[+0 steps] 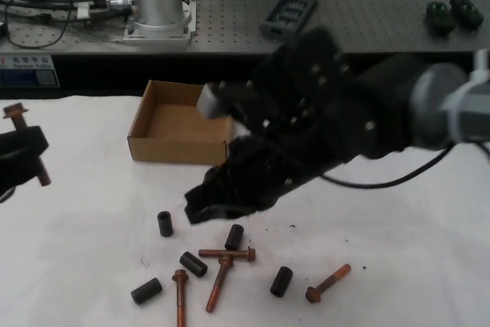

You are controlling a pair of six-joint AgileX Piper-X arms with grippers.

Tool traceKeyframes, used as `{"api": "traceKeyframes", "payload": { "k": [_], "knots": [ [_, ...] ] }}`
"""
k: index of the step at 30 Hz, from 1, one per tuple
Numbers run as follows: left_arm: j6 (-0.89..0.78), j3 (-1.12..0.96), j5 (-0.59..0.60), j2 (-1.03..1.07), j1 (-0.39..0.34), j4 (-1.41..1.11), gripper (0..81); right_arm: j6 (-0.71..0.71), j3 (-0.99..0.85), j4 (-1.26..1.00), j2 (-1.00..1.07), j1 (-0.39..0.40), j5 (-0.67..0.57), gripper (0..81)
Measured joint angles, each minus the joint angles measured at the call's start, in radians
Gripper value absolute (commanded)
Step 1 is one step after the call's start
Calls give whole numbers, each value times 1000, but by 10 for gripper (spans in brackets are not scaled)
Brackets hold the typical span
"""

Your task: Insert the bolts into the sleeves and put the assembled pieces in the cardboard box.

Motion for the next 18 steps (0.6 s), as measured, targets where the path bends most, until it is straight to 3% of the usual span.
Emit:
{"api": "traceKeyframes", "payload": {
  "k": [8, 12, 18],
  "knots": [
    [-5, 3, 9, -37, 46, -12, 6, 20, -7, 23, 28, -1, 212, 168],
    [-5, 3, 17, -37, 49, -12, 6, 123, -11, 20, 28, -1, 341, 171],
    [-18, 3, 31, -37, 49, -12, 6, 290, -25, 13, 49, -1, 400, 171]
  ]
}}
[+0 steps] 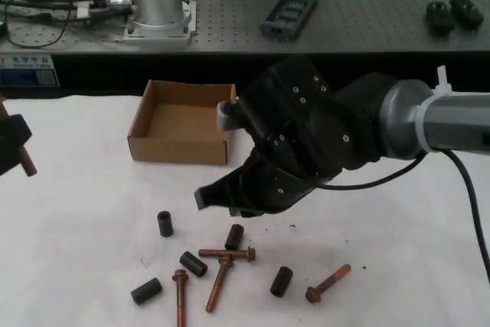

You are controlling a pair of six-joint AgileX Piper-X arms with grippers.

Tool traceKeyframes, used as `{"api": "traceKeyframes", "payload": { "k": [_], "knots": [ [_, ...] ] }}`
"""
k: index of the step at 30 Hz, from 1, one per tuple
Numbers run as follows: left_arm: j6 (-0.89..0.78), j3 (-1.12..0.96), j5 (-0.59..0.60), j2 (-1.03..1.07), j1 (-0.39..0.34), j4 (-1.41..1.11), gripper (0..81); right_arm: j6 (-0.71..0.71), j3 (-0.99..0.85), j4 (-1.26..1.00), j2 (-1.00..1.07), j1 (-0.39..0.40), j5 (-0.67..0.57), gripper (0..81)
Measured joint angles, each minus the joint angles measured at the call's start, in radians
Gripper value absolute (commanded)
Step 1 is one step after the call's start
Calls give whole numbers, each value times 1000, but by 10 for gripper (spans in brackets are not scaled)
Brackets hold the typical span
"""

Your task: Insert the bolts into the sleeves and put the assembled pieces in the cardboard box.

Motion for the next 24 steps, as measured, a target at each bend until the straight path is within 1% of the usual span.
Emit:
{"api": "traceKeyframes", "payload": {
  "k": [4, 6, 15, 24],
  "knots": [
    [-17, 0, 0, 0, 0, 0, 6, 134, -20, -12, 62, 3, -16, 171],
    [-19, 0, 0, 0, 0, 0, 6, 160, -31, -13, 89, 7, -24, 171],
    [-32, 0, 0, -11, 0, 0, 6, 220, -44, -14, 116, 11, -32, 171],
    [-32, 0, 0, -33, 0, 0, 6, 226, -44, 24, 140, 11, -25, 171]
  ]
}}
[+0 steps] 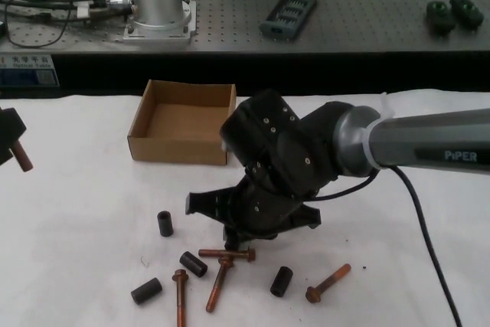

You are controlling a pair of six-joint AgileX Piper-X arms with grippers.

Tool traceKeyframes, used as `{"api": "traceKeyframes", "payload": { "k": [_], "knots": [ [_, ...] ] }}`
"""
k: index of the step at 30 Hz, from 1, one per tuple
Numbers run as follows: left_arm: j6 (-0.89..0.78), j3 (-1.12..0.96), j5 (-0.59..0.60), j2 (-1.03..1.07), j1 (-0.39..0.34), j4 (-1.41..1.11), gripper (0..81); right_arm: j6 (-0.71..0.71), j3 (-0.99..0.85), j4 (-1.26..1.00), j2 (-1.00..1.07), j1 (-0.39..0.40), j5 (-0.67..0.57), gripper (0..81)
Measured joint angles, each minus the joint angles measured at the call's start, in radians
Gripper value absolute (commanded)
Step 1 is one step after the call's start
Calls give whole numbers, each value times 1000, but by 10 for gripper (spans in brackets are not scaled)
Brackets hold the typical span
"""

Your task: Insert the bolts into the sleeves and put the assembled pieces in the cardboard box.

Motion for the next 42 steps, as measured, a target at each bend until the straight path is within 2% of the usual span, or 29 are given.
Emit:
{"api": "traceKeyframes", "payload": {
  "k": [8, 15, 26, 29, 31, 32, 33, 38, 42],
  "knots": [
    [-16, 0, 53, 0, 0, 2, 6, 32, -5, 3, 12, 0, 25, 171],
    [-25, 0, 106, 0, 0, 2, 6, 80, -18, -4, 39, 0, -4, 171],
    [-37, -12, 111, 0, 0, 9, 6, 83, -33, 99, 38, -9, 13, 166],
    [-54, -12, 111, 0, 0, 9, 6, 68, -36, 137, 38, -14, 13, 98],
    [-58, -12, 112, 0, 0, 9, 6, 28, -40, 163, 38, -14, 13, 3],
    [-61, -12, 112, 0, 0, 9, 6, 7, -40, 166, 36, -14, 13, 48],
    [-70, -12, 112, 0, 0, 9, 6, -26, -40, 167, 35, -14, 13, 53],
    [-71, -13, 112, 17, 0, 3, 6, -285, -28, 157, 12, -31, 17, 53],
    [-71, -14, 112, 56, 0, -30, 6, -370, -7, 149, -17, -67, 41, 53]
  ]
}}
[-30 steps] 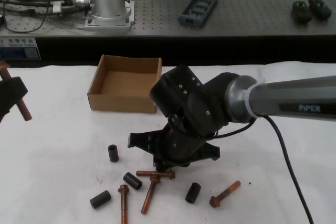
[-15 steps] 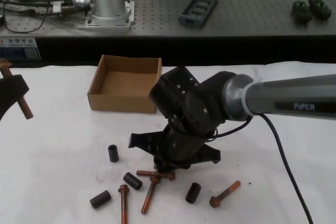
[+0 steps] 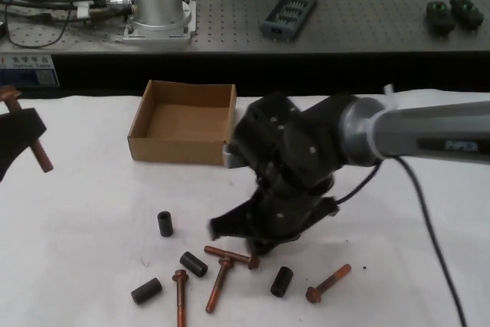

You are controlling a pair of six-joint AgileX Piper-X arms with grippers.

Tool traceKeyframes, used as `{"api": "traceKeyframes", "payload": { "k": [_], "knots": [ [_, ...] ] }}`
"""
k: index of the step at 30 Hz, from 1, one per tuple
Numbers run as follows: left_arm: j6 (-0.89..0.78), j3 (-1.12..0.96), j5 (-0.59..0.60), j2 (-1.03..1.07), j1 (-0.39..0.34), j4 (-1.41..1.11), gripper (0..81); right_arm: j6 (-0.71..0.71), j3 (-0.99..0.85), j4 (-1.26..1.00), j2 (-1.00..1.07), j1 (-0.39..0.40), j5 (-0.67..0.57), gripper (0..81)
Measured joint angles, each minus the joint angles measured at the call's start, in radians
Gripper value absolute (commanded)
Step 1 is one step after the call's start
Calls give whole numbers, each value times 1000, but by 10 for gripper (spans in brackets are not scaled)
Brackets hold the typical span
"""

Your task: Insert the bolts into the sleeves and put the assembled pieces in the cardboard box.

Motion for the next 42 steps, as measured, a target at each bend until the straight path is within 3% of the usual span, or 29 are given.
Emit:
{"api": "traceKeyframes", "payload": {
  "k": [4, 12, 19, 23, 26, 34, 42],
  "knots": [
    [-41, 0, 0, 116, 0, -202, 6, -137, 11, -84, -75, -80, -38, 53],
    [-199, -3, 89, 393, 0, -555, 6, -342, 22, -227, -275, -279, -472, 53],
    [-297, -131, 184, 642, -12, -740, 6, -446, 145, -258, -436, -317, -661, 54],
    [-296, -204, 204, 732, -83, -811, 6, -448, 358, -447, -514, -317, -745, 54],
    [-296, -219, 164, 773, -209, -899, 6, -413, 493, -636, -524, -317, -795, 54],
    [-296, -219, 82, 869, -399, -921, 6, -395, 724, -1180, -432, -317, -817, 54],
    [-296, -219, 100, 913, -413, -958, 6, -394, 750, -1327, -317, -317, -837, 54]
  ]
}}
